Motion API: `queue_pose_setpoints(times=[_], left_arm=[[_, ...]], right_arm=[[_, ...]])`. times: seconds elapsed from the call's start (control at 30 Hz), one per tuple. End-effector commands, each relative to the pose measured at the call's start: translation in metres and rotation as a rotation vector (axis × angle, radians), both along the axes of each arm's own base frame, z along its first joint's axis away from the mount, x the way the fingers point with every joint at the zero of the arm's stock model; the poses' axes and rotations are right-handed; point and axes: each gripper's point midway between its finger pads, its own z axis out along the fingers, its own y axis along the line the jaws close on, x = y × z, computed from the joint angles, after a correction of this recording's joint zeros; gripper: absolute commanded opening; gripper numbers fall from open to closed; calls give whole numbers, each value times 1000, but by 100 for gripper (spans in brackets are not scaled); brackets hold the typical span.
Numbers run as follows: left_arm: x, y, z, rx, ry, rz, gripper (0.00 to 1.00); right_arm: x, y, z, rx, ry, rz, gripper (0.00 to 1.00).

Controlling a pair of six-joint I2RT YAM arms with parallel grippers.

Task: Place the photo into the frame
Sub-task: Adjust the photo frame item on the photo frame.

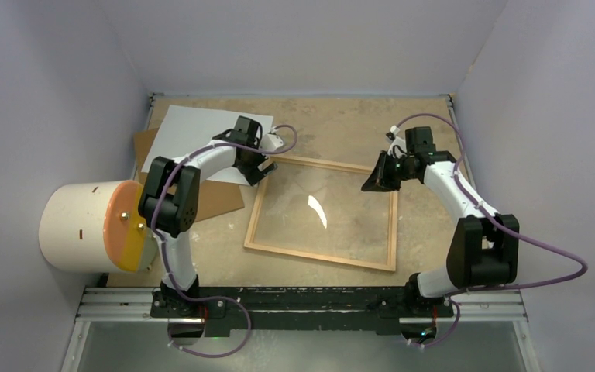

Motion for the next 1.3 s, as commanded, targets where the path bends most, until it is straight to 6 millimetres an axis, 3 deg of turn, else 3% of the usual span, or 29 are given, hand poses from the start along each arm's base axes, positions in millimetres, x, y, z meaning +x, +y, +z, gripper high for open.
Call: queue_pose_setpoints(times=[0.0,0.2,0.43,0.6,0.83,1.17,1.27], left_arm=[[-10,-24,8,-57,23,-20,100],[26,8,24,23,-95,83,100],[40,40,54,-1,-146,158,100],[19,38,75,-102,-109,134,100],[-11,37,68,-163,-57,139,100],[-29,26,67,-260,-2,119,100],[-36,12,61,-317,41,88,100]], right_arm=[[-1,4,23,44,-48,18,0],[-6,5,25,63,-44,9,0],[-14,10,34,128,-45,19,0],[-19,17,53,236,-62,27,0],[-19,21,79,326,-82,17,0],[-7,15,91,428,-68,-46,0],[-2,12,80,402,-63,-79,0]])
